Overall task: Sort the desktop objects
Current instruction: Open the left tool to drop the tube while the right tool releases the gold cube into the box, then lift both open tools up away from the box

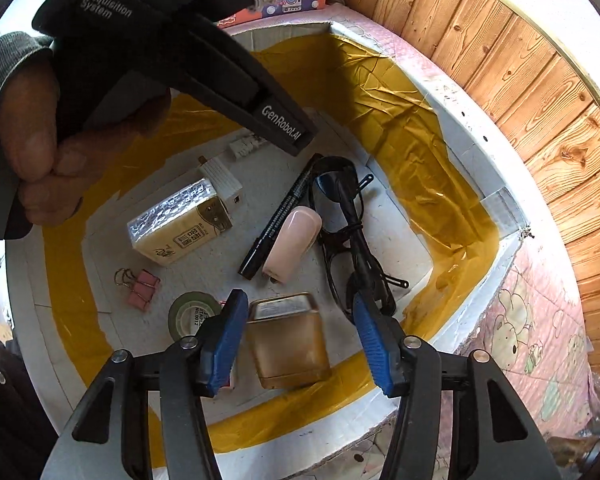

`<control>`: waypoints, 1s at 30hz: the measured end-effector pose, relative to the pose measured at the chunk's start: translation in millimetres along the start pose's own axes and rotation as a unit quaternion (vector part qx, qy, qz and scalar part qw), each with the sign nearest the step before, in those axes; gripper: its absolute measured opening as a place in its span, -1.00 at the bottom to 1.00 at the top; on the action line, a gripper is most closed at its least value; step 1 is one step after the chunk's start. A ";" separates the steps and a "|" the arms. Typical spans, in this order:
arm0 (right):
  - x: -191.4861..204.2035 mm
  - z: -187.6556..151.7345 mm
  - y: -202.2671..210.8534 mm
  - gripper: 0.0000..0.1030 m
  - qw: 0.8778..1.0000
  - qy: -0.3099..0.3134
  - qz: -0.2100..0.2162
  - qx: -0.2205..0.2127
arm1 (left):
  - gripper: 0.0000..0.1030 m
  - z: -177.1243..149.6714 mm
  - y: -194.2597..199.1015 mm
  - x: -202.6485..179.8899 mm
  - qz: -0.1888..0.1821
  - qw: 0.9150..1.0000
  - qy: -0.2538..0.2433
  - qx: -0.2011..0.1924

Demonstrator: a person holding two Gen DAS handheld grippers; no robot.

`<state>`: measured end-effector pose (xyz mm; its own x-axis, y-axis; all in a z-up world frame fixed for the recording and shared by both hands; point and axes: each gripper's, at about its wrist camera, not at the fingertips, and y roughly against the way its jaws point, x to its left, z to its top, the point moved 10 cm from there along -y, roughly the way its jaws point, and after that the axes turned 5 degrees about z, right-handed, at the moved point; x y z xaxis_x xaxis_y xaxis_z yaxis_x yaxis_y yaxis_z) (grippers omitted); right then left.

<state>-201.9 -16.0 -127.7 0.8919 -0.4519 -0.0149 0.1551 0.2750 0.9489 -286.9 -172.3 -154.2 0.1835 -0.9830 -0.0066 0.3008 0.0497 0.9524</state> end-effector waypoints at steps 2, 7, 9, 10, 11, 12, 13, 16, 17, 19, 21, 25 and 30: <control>0.8 -1.5 5.5 0.10 1.000 -0.002 0.000 -0.003 | -0.29 -1.4 6.2 0.4 0.000 1.000 0.000 -0.005; 4.7 -5.5 13.8 0.11 1.000 -0.004 0.003 -0.006 | -0.27 -3.8 30.5 5.4 -0.011 1.000 0.004 -0.018; 9.2 -5.7 16.9 0.12 1.000 -0.002 0.003 -0.007 | -0.18 -6.8 42.7 10.0 -0.013 1.000 0.005 -0.026; 9.8 -5.1 16.0 0.12 1.000 -0.001 0.003 -0.007 | -0.18 -9.0 48.4 13.0 -0.015 0.999 0.005 -0.029; 12.2 -5.8 17.0 0.12 1.000 0.001 0.004 -0.007 | -0.18 -11.8 53.8 16.1 -0.017 0.999 0.007 -0.030; 15.3 -7.0 18.9 0.13 1.000 0.003 0.006 -0.007 | -0.18 -14.9 59.7 18.8 -0.019 0.999 0.008 -0.032; 17.8 -8.1 20.0 0.14 1.000 0.004 0.007 -0.007 | -0.18 -18.2 65.1 20.8 -0.019 0.999 0.008 -0.035; 25.3 -13.1 22.0 0.17 1.000 0.005 0.010 -0.005 | -0.17 -29.7 82.2 21.8 -0.020 0.999 0.003 -0.046; 28.2 -14.6 22.6 0.17 1.000 0.005 0.011 -0.004 | -0.17 -34.0 88.2 21.0 -0.019 0.999 0.000 -0.051; 32.9 -18.8 24.4 0.17 1.000 0.003 0.011 -0.003 | -0.17 -42.9 100.8 17.8 -0.016 0.998 -0.006 -0.063; 38.0 -22.9 26.8 0.17 1.000 -0.002 0.015 -0.003 | -0.16 -53.1 111.4 13.9 -0.016 0.997 -0.011 -0.072; 48.0 -30.2 32.1 0.18 1.000 -0.014 0.024 -0.006 | -0.11 -70.9 127.3 7.8 -0.014 0.996 -0.014 -0.085; 57.7 -38.0 36.9 0.18 0.999 -0.029 0.027 -0.010 | -0.06 -90.8 140.9 0.5 -0.017 0.996 -0.020 -0.090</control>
<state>-128.6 0.3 -105.5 0.8731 -0.4845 0.0547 0.1165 0.3162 0.9415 -159.4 -149.7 -47.8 0.1345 -0.9907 -0.0226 0.4699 0.0437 0.8816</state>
